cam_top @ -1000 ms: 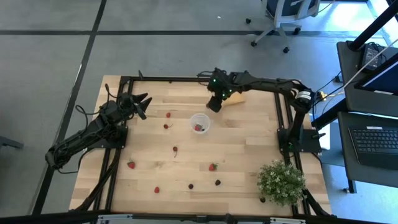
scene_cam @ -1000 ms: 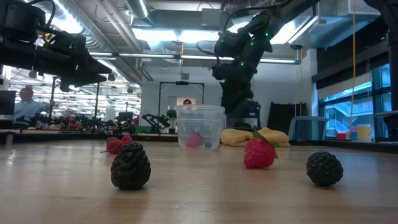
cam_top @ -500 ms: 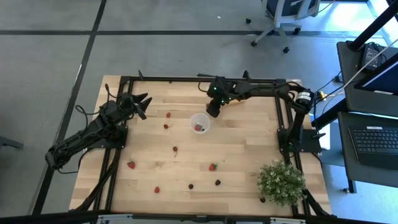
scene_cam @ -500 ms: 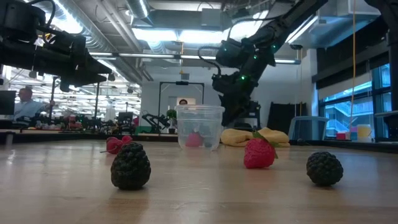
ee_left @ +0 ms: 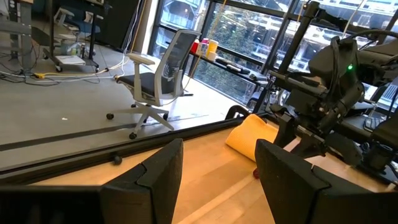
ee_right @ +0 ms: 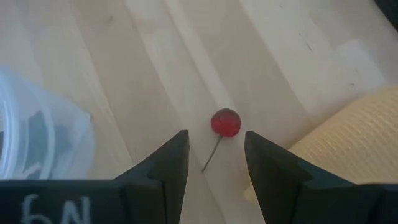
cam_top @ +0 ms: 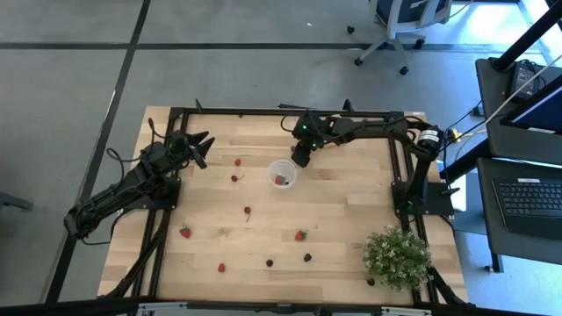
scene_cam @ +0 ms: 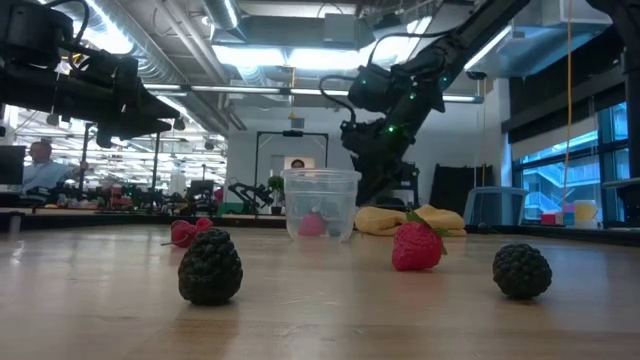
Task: Pick and placing Produce into tupperware
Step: Put the top red cherry into the transparent container
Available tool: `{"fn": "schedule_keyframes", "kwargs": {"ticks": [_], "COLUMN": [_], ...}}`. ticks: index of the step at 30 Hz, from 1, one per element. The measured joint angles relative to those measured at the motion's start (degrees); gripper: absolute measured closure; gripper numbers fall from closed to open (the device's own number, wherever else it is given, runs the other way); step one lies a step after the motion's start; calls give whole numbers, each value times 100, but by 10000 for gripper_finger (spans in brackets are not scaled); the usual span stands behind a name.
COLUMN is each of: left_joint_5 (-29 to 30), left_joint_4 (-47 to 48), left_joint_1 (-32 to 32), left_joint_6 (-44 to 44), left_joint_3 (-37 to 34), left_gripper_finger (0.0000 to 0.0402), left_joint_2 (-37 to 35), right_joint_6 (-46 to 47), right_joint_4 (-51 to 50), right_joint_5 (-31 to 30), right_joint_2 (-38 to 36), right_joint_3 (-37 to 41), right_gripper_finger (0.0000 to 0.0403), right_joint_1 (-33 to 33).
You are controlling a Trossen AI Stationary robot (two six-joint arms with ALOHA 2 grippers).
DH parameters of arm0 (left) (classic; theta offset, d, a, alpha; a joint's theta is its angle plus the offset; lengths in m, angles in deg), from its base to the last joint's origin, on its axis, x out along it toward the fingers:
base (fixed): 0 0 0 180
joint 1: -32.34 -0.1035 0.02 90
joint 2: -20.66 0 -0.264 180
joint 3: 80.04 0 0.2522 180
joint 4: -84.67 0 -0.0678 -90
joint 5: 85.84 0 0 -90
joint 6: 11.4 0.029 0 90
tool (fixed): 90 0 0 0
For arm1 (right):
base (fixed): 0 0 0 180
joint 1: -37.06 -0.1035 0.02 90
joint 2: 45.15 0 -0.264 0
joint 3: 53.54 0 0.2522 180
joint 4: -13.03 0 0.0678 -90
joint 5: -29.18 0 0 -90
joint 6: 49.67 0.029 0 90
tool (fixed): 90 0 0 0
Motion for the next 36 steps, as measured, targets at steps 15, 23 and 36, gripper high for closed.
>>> {"fn": "schedule_keyframes", "kwargs": {"ticks": [15, 23, 36], "left_joint_5": [0, 0, 0], "left_joint_4": [-2, -2, -2], "left_joint_1": [-1, 0, -1], "left_joint_6": [2, 3, 4], "left_joint_3": [0, 0, 0], "left_gripper_finger": [208, 208, 208], "left_joint_2": [0, 0, 0], "right_joint_6": [-65, -138, -402], "right_joint_4": [244, 262, 232], "right_joint_5": [-22, -39, -6], "right_joint_2": [685, 779, 779], "right_joint_3": [-9, -24, -22], "right_gripper_finger": [244, 256, 394], "right_joint_1": [-18, -17, -17]}}
